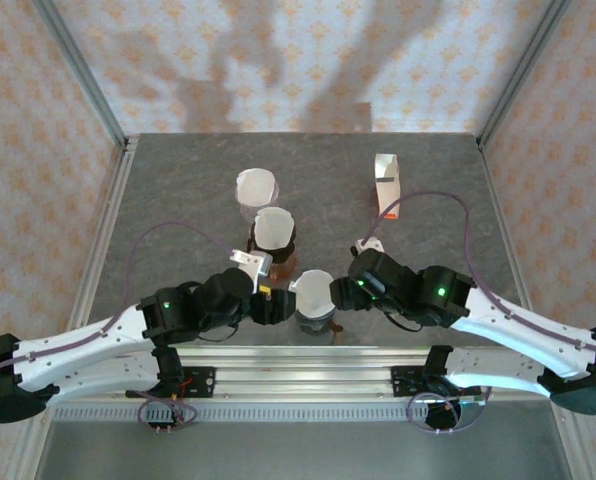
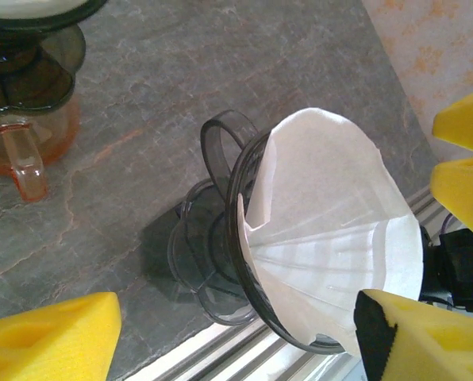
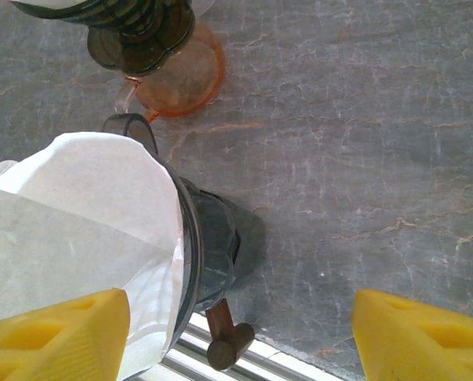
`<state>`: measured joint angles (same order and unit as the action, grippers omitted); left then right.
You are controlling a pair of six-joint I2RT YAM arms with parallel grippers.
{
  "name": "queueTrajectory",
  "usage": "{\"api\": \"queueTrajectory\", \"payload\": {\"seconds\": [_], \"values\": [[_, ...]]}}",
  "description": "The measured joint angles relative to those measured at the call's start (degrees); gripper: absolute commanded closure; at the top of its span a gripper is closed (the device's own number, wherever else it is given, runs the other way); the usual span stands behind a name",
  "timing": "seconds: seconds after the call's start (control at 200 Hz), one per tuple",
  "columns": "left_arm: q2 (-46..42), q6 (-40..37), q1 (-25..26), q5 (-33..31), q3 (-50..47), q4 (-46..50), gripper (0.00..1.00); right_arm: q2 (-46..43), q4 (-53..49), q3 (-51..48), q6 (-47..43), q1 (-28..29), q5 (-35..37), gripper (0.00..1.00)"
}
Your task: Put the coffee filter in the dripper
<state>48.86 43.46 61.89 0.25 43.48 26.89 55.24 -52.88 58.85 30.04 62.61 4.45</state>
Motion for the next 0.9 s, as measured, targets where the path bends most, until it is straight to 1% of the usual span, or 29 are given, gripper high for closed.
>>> {"api": "queueTrajectory", "payload": {"seconds": [0.145,0.2,0.265,0.33,0.36,0.415,0.551,0.701,0.781,0.841,0.901], "values": [[-5.1,0.0,0.0,-5.2,0.0,2.3,0.08,-2.7,-0.2,-0.5,0.7,0.0,1.8,0.26],[-8.5,0.1,-0.1,-8.0,-0.3,2.9,0.09,-4.5,-0.2,-1.6,1.3,0.0,2.7,0.26],[-13.3,0.2,-0.9,-10.7,-1.5,3.2,0.18,-6.4,-0.2,-3.2,1.9,0.0,3.6,0.26],[-17.9,0.9,-2.9,-12.9,-3.5,3.6,0.28,-7.9,-0.2,-5.1,2.8,0.0,4.5,0.26],[-19.5,1.4,-3.8,-13.4,-4.3,3.9,0.3,-8.5,-0.1,-6.0,3.0,0.0,4.7,0.27],[-21.6,1.7,-5.4,-14.2,-5.9,4.4,0.32,-9.4,-0.2,-7.9,3.5,0.0,4.8,0.27],[-21.0,2.7,-6.2,-13.0,-10.5,5.2,0.36,-12.0,0.9,-13.9,4.7,0.0,3.3,0.31],[-19.8,5.4,-6.2,-9.4,-17.3,4.1,0.5,-16.3,2.4,-20.7,6.0,0.0,-0.8,0.36],[-18.9,7.2,-6.2,-6.6,-21.2,1.6,0.51,-18.1,4.0,-23.8,6.6,0.0,-3.5,0.37],[-16.8,8.4,-5.8,-4.9,-23.4,-0.5,0.51,-18.8,5.1,-25.8,7.0,0.0,-5.7,0.4],[-14.2,9.6,-4.1,-3.7,-25.1,-2.8,0.51,-19.1,6.7,-27.7,7.5,0.4,-7.8,0.42]]}}
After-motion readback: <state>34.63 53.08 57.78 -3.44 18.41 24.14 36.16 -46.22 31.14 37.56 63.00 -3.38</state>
